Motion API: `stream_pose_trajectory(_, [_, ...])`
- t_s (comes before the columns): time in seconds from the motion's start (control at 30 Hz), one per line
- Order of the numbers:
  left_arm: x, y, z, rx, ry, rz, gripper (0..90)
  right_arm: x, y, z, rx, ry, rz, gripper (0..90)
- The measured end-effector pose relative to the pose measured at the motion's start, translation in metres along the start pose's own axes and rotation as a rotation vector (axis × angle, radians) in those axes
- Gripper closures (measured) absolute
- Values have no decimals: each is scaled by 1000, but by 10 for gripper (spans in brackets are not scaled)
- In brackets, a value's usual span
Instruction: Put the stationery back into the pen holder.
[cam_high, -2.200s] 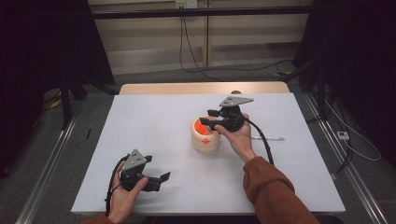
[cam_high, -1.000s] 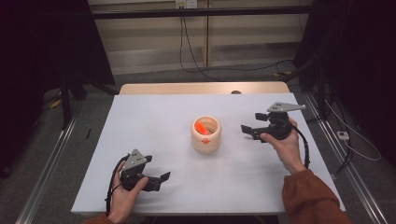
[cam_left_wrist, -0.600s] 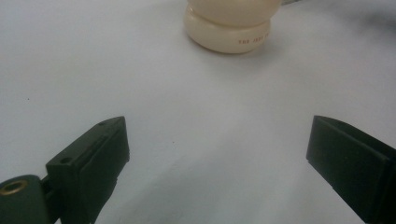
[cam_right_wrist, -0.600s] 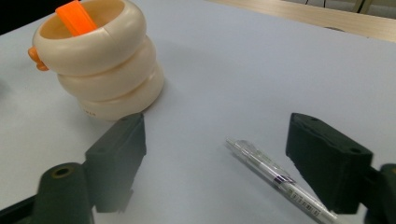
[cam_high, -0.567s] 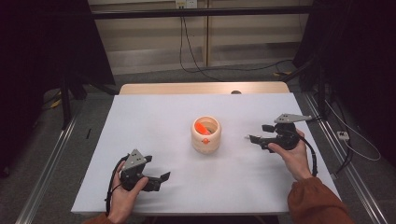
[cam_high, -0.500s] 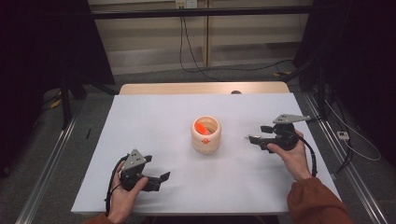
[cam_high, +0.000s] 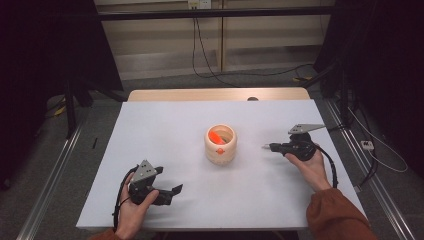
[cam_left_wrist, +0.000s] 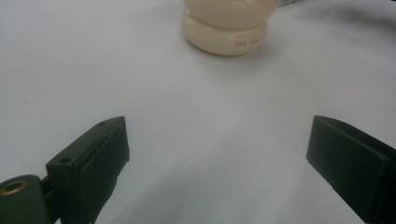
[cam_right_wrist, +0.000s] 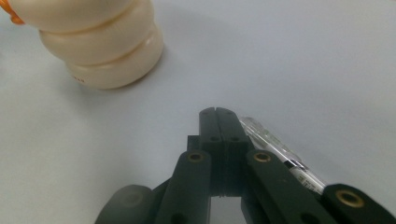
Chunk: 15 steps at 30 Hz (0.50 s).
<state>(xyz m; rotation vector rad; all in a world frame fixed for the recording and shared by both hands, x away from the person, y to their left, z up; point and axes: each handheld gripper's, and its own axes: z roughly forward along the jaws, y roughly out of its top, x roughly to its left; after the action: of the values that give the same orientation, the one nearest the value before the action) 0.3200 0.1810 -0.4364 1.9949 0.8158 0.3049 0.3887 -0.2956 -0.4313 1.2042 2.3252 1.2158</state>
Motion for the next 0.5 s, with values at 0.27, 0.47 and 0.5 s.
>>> stream_pose_trajectory(0.27, [1, 0, 0, 4, 6, -7, 58, 1, 1, 17, 67, -9, -35, 900])
stream_pose_trajectory(0.47, [1, 0, 0, 8, 5, -6, 58, -1, -1, 28, 103, -23, -41, 900])
stream_pose_trajectory(0.5, [1, 0, 0, 9, 4, -6, 58, -1, -2, 29, 106, -27, -41, 900])
